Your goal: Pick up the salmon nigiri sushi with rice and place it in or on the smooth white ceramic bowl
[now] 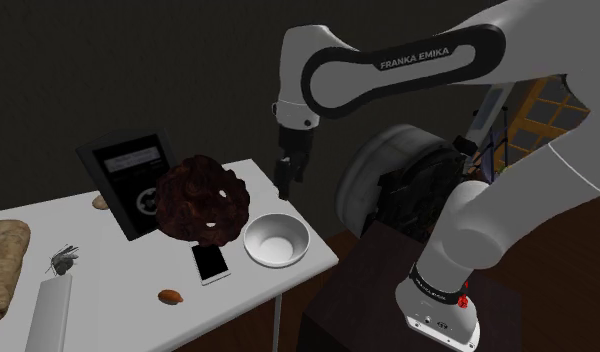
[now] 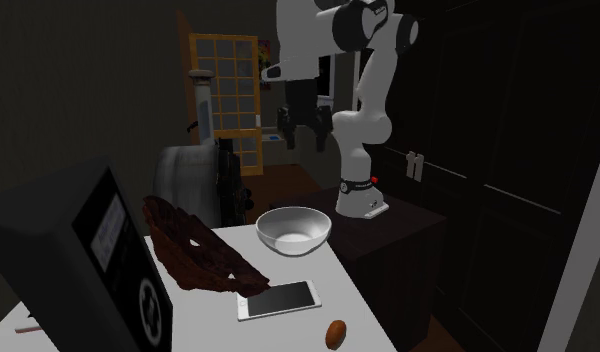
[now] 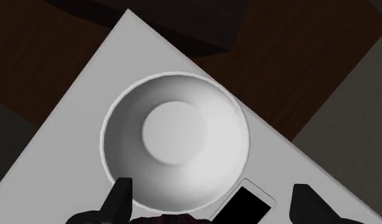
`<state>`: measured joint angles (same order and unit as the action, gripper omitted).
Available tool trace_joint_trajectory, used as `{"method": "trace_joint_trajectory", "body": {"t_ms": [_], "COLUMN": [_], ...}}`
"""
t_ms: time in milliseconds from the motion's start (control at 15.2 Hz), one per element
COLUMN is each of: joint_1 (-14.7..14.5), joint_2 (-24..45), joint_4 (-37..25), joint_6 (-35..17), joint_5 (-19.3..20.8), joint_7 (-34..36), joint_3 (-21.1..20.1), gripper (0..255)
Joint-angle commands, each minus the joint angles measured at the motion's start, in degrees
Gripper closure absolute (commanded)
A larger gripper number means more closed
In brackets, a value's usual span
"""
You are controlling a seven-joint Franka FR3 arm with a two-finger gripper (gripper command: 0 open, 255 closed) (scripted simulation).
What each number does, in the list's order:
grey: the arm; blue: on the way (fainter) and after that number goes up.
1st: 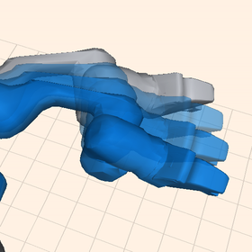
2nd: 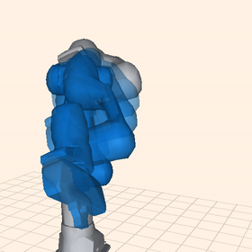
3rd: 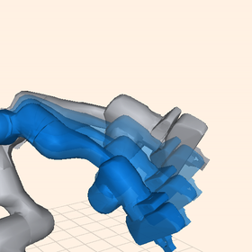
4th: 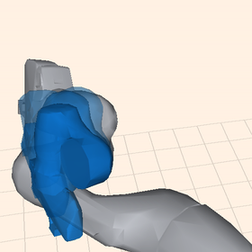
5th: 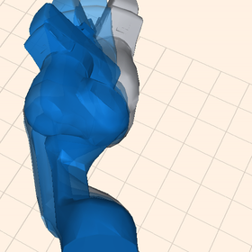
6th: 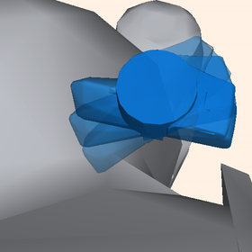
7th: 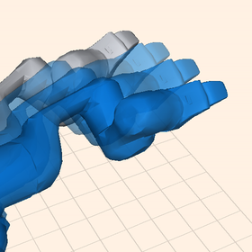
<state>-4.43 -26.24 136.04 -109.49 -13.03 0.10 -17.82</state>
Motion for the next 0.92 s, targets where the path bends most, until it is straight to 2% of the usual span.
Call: {"method": "trace_joint_trajectory", "body": {"t_ms": [0,462,858], "joint_1": [-0.3,-1.4,-3.3], "joint_2": [3.9,17.5,30.6], "joint_4": [-0.7,-5.4,-12.1], "joint_6": [-3.8,-14.0,-20.4], "joint_5": [0.2,3.8,11.5], "joint_7": [1.0,6.3,13.0], "joint_3": [-1.9,-7.9,-11.2], "gripper": [0,0,0]}}
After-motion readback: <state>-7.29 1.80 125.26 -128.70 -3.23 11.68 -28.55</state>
